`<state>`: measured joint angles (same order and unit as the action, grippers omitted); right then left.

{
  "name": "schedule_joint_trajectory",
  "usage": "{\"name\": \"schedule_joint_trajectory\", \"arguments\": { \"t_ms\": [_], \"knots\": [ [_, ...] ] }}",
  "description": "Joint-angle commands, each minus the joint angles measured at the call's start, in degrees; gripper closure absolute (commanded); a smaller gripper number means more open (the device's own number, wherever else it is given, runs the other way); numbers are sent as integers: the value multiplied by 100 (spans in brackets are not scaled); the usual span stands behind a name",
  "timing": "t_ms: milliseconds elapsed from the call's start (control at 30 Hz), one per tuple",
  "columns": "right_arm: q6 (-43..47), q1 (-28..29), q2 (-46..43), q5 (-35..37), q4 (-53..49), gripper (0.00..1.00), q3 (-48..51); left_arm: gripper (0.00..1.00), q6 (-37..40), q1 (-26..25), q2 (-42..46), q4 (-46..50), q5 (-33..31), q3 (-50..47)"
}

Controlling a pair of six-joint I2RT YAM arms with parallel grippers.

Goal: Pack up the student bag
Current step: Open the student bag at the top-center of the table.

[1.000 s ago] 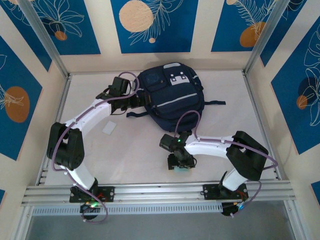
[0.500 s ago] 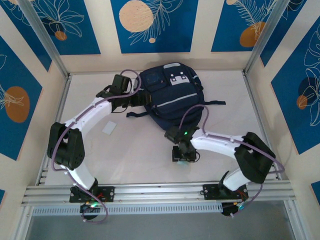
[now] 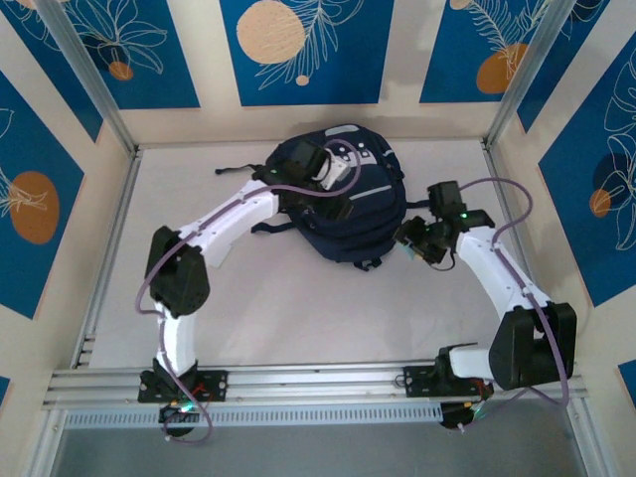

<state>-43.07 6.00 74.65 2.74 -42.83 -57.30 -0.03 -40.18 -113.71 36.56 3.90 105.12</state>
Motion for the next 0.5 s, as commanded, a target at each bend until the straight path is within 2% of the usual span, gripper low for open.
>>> {"name": "schedule_joint_trajectory", "arguments": {
  "t_ms": [0, 200, 467],
  "knots": [
    [-178, -490, -43, -580, 425, 45, -125, 16, 596, -170, -435, 584, -195, 600],
    [-487, -1150, -24, -1216, 783, 46, -75, 19, 743, -275, -1012, 638, -276, 905],
    [-446, -1189, -83, -1224, 785, 46, -14, 21, 733, -314, -1376, 608, -459, 826]
  ]
}}
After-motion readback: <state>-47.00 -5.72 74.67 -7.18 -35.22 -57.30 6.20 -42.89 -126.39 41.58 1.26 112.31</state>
